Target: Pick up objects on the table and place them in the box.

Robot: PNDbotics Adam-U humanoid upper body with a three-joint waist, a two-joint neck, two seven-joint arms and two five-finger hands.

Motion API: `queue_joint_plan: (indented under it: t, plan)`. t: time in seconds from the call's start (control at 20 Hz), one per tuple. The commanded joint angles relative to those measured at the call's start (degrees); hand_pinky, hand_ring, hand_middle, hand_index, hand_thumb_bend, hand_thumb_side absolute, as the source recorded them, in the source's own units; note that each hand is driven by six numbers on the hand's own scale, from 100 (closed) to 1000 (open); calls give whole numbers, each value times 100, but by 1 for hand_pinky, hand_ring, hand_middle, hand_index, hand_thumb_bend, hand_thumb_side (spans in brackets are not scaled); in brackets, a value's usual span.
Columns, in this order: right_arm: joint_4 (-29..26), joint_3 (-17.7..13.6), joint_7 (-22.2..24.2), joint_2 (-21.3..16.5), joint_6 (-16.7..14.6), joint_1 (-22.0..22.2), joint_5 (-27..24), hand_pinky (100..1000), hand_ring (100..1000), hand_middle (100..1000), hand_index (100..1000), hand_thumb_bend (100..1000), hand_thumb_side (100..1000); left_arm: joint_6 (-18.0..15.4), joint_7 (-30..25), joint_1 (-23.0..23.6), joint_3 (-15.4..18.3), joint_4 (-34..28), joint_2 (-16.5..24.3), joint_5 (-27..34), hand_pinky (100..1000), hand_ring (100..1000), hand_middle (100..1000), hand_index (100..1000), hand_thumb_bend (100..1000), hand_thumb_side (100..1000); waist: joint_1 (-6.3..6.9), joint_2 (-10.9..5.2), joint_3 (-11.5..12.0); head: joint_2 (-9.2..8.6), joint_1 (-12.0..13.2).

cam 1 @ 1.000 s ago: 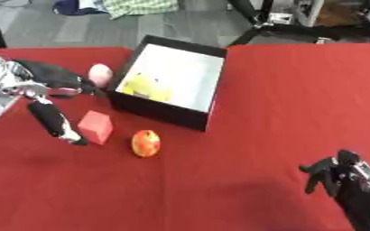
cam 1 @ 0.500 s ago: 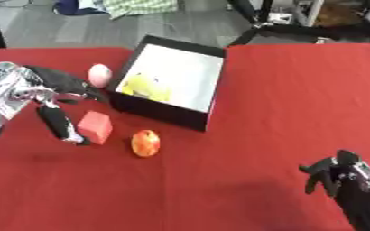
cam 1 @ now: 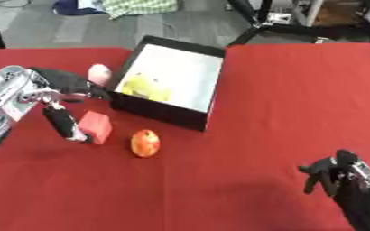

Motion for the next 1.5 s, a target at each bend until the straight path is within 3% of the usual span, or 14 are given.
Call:
queue_joint_plan:
  t: [0.05,0.45,0.8,1.2,1.5]
  plan:
    - [-57,1,-3,-78,2,-30,17,873,418,200,563,100,1000,-48,32,-148,21,8,75,-68,894,880,897,1000,454,486,-15,-123,-8,-9,-11]
    - [-56,1,-4,-78,1,-33,17,874,419,200,563,100,1000,-143,-159,-167,-32,90,30,-83,891,873,872,995,457,503,-15,-120,-10,-9,-19]
    - [-62,-3,-12,-75,-6,-34,26,874,419,200,563,100,1000,-134,-299,-178,-30,105,5,-13,867,817,767,896,406,472,-16,-109,-7,-9,-27]
    - [-67,-10,-20,-75,-14,-38,22,875,419,200,563,100,1000,30,-134,-142,23,93,9,23,814,644,486,647,304,368,-16,-106,-1,-9,-35]
    - [-70,-13,-25,-76,-19,-36,21,875,419,200,564,100,1000,192,37,-103,112,-66,51,214,788,568,384,559,231,308,-17,-105,6,-9,-42]
